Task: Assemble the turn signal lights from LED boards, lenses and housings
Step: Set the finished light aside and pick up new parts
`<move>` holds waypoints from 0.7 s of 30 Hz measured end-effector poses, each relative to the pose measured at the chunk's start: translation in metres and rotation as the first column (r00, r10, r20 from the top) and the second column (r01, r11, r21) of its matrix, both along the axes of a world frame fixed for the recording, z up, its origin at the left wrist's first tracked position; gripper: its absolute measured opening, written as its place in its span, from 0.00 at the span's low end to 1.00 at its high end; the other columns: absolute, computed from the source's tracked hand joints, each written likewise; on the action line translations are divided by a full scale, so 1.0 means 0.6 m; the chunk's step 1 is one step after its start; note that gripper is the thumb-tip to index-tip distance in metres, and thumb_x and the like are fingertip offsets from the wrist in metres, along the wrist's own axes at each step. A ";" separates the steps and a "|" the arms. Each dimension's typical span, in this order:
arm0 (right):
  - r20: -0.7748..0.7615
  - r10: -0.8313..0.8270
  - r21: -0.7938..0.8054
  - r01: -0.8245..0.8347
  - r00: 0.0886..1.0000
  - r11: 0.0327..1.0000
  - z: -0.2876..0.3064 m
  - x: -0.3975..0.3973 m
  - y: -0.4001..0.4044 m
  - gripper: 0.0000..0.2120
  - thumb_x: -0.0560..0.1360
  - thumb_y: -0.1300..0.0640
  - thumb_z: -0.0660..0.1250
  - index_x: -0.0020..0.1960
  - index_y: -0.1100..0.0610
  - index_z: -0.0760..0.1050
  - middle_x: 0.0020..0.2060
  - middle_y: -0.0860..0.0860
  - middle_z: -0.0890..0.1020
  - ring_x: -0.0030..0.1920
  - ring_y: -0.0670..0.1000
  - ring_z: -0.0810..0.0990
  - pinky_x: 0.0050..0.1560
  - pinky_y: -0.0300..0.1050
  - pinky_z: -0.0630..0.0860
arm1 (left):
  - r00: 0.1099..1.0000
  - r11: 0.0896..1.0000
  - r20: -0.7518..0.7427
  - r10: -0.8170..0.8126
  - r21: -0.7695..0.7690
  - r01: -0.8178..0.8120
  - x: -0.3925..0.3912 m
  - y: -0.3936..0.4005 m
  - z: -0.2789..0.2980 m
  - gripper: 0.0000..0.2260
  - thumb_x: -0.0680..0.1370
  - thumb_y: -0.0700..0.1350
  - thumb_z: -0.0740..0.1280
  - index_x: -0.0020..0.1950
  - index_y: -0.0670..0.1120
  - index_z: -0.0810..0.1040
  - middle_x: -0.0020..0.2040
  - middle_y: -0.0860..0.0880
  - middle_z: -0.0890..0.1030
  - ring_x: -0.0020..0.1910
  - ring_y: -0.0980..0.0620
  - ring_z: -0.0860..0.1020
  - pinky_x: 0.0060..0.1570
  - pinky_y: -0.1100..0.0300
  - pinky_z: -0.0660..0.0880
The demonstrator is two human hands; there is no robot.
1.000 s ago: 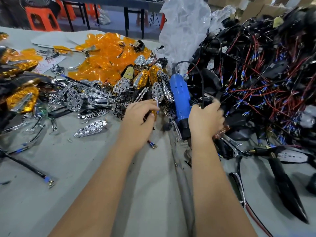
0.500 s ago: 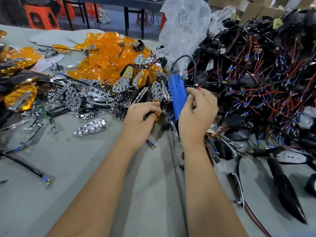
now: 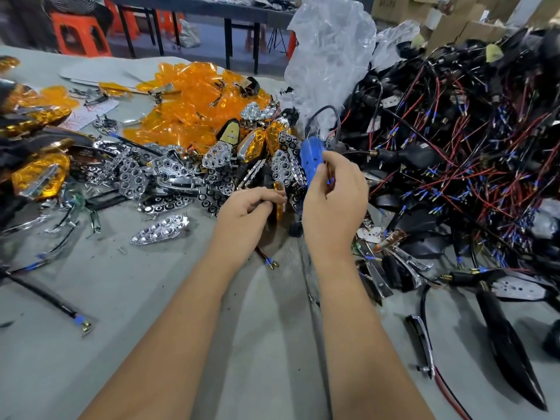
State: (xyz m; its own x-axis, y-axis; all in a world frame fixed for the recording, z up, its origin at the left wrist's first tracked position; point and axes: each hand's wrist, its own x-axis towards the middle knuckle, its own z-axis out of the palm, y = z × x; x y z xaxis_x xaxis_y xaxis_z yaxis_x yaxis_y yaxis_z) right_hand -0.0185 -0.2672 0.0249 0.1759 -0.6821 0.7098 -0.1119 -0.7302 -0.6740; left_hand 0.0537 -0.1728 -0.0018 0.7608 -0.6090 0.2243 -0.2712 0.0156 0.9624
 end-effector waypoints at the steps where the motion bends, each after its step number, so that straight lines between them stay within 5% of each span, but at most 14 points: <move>1: 0.019 0.005 -0.030 -0.004 1.000 1.000 0.001 0.002 0.003 0.10 0.77 0.65 0.64 0.54 0.64 0.81 0.45 0.56 0.84 0.48 0.56 0.80 0.54 0.54 0.75 | 1.000 1.000 -0.014 0.011 -0.012 -0.012 0.000 0.001 0.001 0.17 0.80 0.34 0.61 0.45 0.52 0.84 0.47 0.60 0.84 0.46 0.66 0.78 0.45 0.73 0.72; 6: -0.064 -0.028 -0.297 0.008 0.998 0.955 -0.003 0.010 0.017 0.12 0.70 0.71 0.69 0.49 0.60 0.84 0.41 0.54 0.84 0.44 0.59 0.81 0.50 0.51 0.71 | 1.000 0.994 -0.010 0.016 -0.108 -0.017 0.006 0.001 0.000 0.16 0.79 0.33 0.61 0.45 0.51 0.84 0.41 0.57 0.85 0.44 0.60 0.81 0.47 0.67 0.75; 9: -0.099 0.159 -0.326 -0.183 0.982 0.928 -0.012 0.018 0.029 0.11 0.72 0.71 0.67 0.48 0.60 0.84 0.41 0.53 0.83 0.44 0.58 0.80 0.48 0.54 0.73 | 0.966 0.962 -0.234 -0.105 -0.270 0.039 0.004 -0.002 0.003 0.14 0.83 0.40 0.56 0.49 0.48 0.82 0.39 0.51 0.85 0.39 0.56 0.82 0.38 0.64 0.78; 14: -0.228 0.458 -0.114 -0.491 0.859 0.864 -0.021 0.017 0.021 0.12 0.72 0.71 0.65 0.45 0.58 0.83 0.43 0.47 0.84 0.46 0.47 0.80 0.52 0.47 0.76 | 0.868 0.962 -0.463 -0.180 -0.266 0.058 0.018 -0.003 0.003 0.23 0.85 0.53 0.49 0.62 0.42 0.79 0.51 0.40 0.84 0.49 0.46 0.82 0.44 0.56 0.80; 18: -0.283 0.546 0.134 -0.532 0.788 0.836 -0.018 0.013 0.021 0.10 0.70 0.61 0.61 0.38 0.51 0.79 0.34 0.44 0.81 0.37 0.46 0.79 0.42 0.50 0.78 | 0.843 0.961 -0.495 -0.209 -0.265 0.083 0.009 -0.002 0.007 0.21 0.84 0.51 0.56 0.41 0.47 0.85 0.37 0.44 0.83 0.35 0.47 0.80 0.35 0.56 0.76; 21: -0.197 0.634 0.327 -0.560 0.747 0.761 -0.014 0.014 0.020 0.08 0.67 0.57 0.58 0.37 0.53 0.76 0.29 0.48 0.78 0.31 0.53 0.79 0.35 0.55 0.79 | 0.830 0.965 -0.510 -0.227 -0.230 0.123 0.005 0.000 0.008 0.18 0.82 0.56 0.59 0.40 0.45 0.75 0.26 0.47 0.71 0.22 0.50 0.68 0.26 0.60 0.64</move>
State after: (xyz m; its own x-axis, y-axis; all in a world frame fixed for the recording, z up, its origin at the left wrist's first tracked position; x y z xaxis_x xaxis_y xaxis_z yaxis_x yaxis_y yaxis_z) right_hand -0.0101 -0.2551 0.0166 0.7671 -0.5028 0.3984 0.0842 -0.5368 -0.8395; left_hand 0.0566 -0.1726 0.0030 0.6786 -0.7319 -0.0617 0.3004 0.1999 0.9326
